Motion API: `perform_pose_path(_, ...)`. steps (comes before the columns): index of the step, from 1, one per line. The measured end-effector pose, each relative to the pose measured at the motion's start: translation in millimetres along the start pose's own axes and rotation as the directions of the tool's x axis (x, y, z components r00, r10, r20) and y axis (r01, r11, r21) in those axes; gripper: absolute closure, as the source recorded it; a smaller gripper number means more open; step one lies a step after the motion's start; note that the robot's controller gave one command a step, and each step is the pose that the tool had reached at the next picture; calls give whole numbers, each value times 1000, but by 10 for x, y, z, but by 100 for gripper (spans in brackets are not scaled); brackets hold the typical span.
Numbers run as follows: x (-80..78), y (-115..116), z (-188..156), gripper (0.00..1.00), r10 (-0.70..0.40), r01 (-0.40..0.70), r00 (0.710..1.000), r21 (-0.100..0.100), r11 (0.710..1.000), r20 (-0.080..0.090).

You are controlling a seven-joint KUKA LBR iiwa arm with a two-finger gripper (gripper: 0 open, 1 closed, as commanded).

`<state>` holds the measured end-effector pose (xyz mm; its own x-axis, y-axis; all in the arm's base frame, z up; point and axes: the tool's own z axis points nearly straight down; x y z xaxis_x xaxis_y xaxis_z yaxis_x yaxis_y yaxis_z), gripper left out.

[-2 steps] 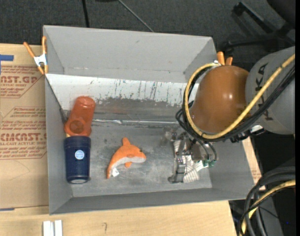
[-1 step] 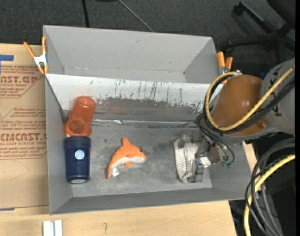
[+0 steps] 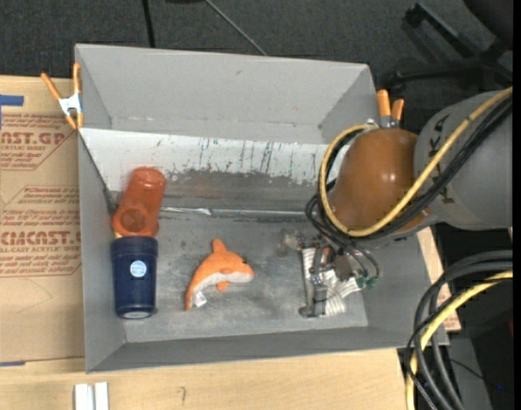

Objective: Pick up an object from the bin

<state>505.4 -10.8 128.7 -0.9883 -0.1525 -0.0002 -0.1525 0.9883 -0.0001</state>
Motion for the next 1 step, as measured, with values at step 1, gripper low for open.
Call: perform_pose_path(1, 14, -461, 54, 0, -89, 89, 996, -1, 996, 2)
